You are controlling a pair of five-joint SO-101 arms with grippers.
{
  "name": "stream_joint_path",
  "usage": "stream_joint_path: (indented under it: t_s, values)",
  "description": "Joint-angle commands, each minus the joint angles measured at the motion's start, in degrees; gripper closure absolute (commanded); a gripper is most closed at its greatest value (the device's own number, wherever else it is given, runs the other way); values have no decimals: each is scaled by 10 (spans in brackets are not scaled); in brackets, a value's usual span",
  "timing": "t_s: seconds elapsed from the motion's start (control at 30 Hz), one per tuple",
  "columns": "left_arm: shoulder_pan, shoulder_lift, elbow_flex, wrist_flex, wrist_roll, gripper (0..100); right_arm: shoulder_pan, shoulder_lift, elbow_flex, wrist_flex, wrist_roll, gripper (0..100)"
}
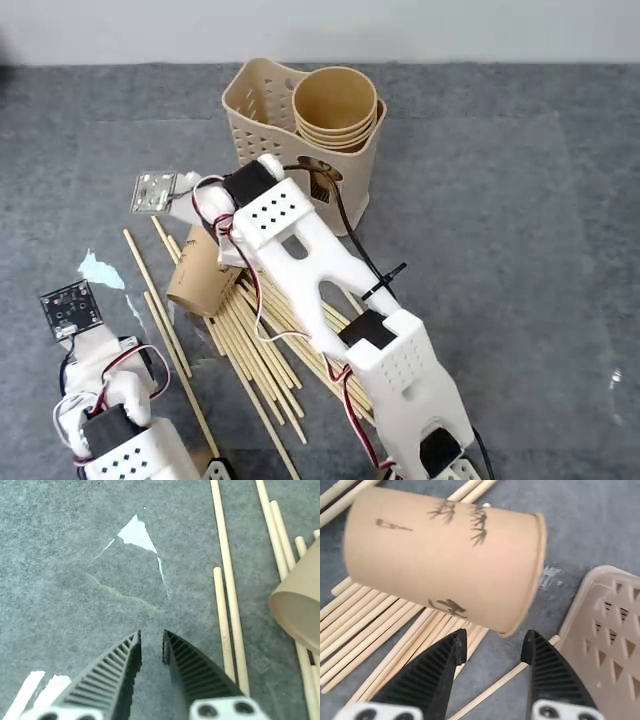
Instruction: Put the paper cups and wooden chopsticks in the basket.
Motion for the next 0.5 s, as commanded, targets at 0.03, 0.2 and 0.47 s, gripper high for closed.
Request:
stream_joint_path:
  t_s: [0.03, 0.2, 0.47]
  values:
    - [-4, -2, -8, -3, -4, 922, -15, -10, -6, 30, 30, 805]
    - [-4, -2, -8, -3, -4, 922, -30, -16, -6, 77, 30, 805]
    - [-4, -2, -8, -3, -4, 922, -45, -36, -6, 111, 30, 805]
